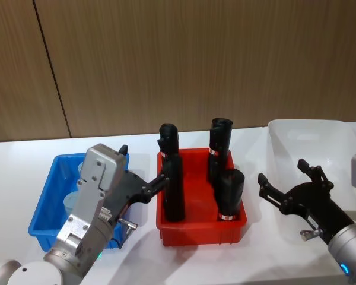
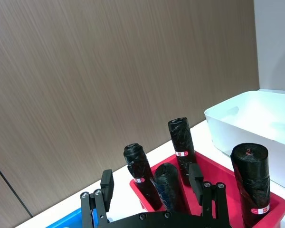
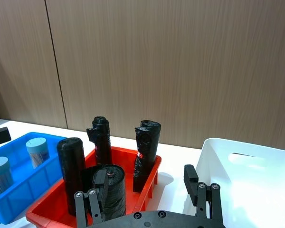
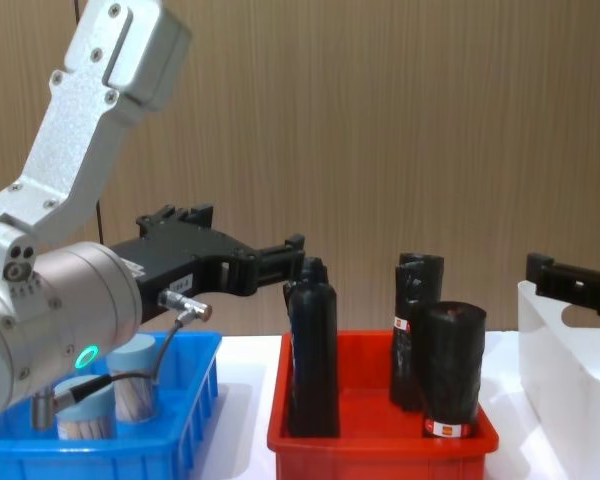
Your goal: Pick the cotton swabs from the blue box and place them into the white box.
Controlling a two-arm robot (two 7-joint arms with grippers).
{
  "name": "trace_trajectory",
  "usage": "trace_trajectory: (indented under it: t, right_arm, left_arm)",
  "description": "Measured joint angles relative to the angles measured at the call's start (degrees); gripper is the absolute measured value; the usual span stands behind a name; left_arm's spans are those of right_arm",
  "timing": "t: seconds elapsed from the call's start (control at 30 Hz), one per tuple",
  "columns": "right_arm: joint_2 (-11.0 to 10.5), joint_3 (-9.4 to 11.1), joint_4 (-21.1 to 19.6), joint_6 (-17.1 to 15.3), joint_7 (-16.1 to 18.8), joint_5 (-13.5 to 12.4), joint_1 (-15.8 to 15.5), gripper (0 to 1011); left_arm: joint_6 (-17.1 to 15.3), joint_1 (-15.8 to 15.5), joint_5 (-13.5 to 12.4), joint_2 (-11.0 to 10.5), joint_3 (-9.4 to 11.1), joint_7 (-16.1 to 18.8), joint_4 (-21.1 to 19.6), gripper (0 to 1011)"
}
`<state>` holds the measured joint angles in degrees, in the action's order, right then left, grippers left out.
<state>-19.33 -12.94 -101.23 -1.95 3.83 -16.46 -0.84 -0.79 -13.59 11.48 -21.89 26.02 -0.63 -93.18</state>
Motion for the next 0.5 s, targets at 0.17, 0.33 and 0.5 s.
trace_trajectory:
  t: [0.17, 0.33, 0.5]
  right_arm:
    - [0.0, 0.0, 0.0, 0.0, 0.0, 0.0, 0.0, 1002]
    - [0.0, 0.0, 0.0, 0.0, 0.0, 0.0, 0.0, 1002]
    - [0.0, 0.0, 0.0, 0.0, 0.0, 0.0, 0.0, 1002]
  left_arm:
    - [0.0, 0.0, 0.0, 0.0, 0.0, 0.0, 0.0, 1004]
    - [0.0, 0.0, 0.0, 0.0, 0.0, 0.0, 0.0, 1004]
    - [0.0, 0.0, 0.0, 0.0, 0.0, 0.0, 0.0, 1004]
